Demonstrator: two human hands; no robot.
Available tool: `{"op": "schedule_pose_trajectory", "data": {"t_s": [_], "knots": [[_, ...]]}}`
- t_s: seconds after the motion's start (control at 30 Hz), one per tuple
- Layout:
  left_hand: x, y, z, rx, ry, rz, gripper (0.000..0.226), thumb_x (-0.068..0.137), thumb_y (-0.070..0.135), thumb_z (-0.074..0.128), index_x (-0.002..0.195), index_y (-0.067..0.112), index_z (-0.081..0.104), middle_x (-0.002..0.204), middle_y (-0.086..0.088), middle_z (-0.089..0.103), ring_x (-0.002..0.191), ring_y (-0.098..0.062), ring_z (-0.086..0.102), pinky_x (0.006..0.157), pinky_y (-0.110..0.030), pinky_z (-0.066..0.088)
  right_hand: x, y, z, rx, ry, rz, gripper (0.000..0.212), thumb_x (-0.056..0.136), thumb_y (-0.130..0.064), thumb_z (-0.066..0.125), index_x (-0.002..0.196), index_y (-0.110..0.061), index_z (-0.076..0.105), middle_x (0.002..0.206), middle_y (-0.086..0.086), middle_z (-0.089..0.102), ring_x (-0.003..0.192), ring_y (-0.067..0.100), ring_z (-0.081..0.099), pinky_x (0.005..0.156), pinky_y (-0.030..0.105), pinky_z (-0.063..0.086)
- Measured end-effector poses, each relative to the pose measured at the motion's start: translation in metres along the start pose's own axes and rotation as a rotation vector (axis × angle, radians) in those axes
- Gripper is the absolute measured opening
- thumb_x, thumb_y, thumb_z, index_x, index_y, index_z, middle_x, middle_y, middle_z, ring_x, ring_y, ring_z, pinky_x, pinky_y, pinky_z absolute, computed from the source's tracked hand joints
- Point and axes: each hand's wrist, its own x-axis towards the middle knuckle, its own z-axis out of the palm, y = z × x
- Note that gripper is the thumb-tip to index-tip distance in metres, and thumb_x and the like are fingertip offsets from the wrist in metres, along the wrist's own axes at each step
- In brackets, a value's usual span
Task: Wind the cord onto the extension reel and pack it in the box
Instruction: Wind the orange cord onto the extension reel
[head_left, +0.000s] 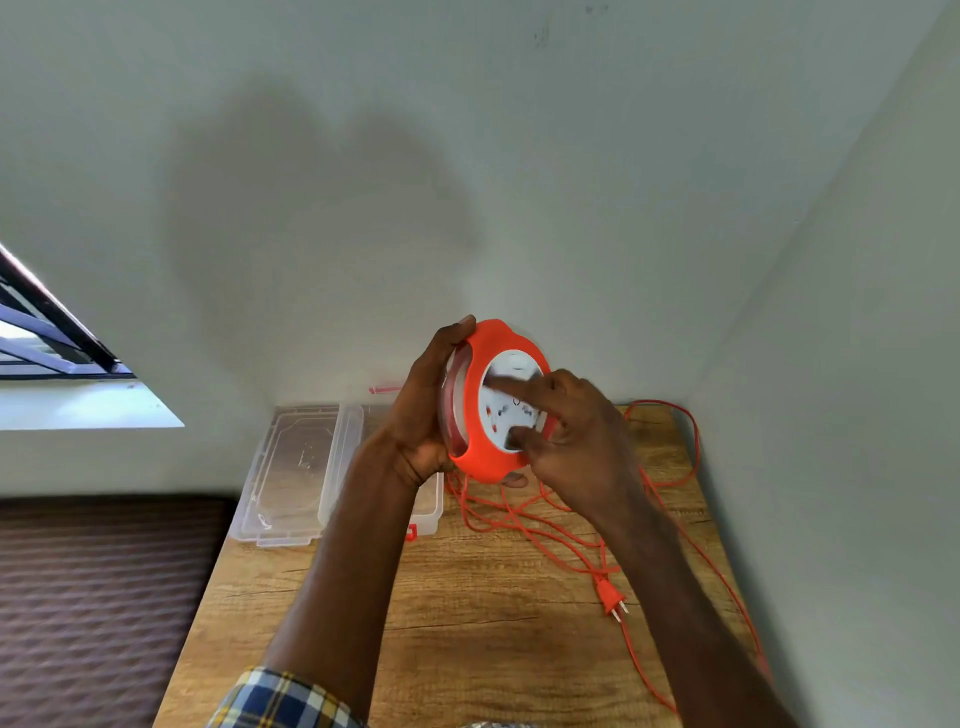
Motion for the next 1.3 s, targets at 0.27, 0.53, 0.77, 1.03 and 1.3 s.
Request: {"op": "schedule_pose_trajectory", "data": {"t_s": [0.27,0.53,0.77,1.03,1.3], "knots": [[-0.001,-0.003,0.002,-0.037,0.01,0.034,0.067,0.099,0.063,0.052,0.136,0.009,0.066,0.129,-0.018,0.067,0.113,-0.036,0.066,0.104,-0.05,0.052,0.004,-0.014,0.001,-0.018,0.208,0.186,0.047,0.089,-0.072,0.059,0.123,-0.04,0.066,0.068,-0.016,0.065,0.06,-0.001,0.062,0.055,0.023,0.049],[-0.003,-0.001,-0.004,-0.047,-0.029,-0.011,0.068,0.097,0.067,0.053,0.136,0.012,0.064,0.126,-0.016,0.067,0.109,-0.034,0.067,0.098,-0.049,0.055,0.006,0.014,-0.019,-0.072,-0.149,-0.172,0.078,0.091,0.0,0.066,0.141,-0.057,0.049,0.144,-0.021,0.044,0.118,0.007,0.043,0.077,0.028,0.054],[0.0,-0.003,-0.01,-0.031,-0.088,-0.074,0.066,0.097,0.068,0.054,0.129,0.014,0.074,0.121,-0.015,0.074,0.106,-0.033,0.072,0.096,-0.05,0.057,0.004,0.014,-0.015,-0.052,-0.177,-0.172,0.066,0.087,-0.008,0.075,0.132,-0.054,0.06,0.142,-0.011,0.052,0.114,0.009,0.042,0.081,0.025,0.05],[0.001,-0.002,-0.005,-0.002,-0.013,-0.005,0.062,0.095,0.066,0.055,0.124,0.015,0.076,0.118,-0.015,0.073,0.102,-0.032,0.072,0.092,-0.048,0.06,-0.002,0.003,-0.003,-0.093,-0.004,-0.096,0.064,0.085,-0.02,0.071,0.134,-0.059,0.054,0.133,-0.016,0.063,0.109,0.012,0.05,0.074,0.034,0.057],[-0.002,-0.005,-0.001,-0.034,-0.015,0.026,0.072,0.099,0.065,0.049,0.143,0.01,0.062,0.138,-0.021,0.062,0.124,-0.04,0.06,0.112,-0.056,0.044,0.003,-0.02,0.002,0.019,0.196,0.202,0.059,0.078,-0.083,0.061,0.123,-0.046,0.066,0.063,-0.019,0.063,0.064,0.003,0.064,0.058,0.024,0.049]]}}
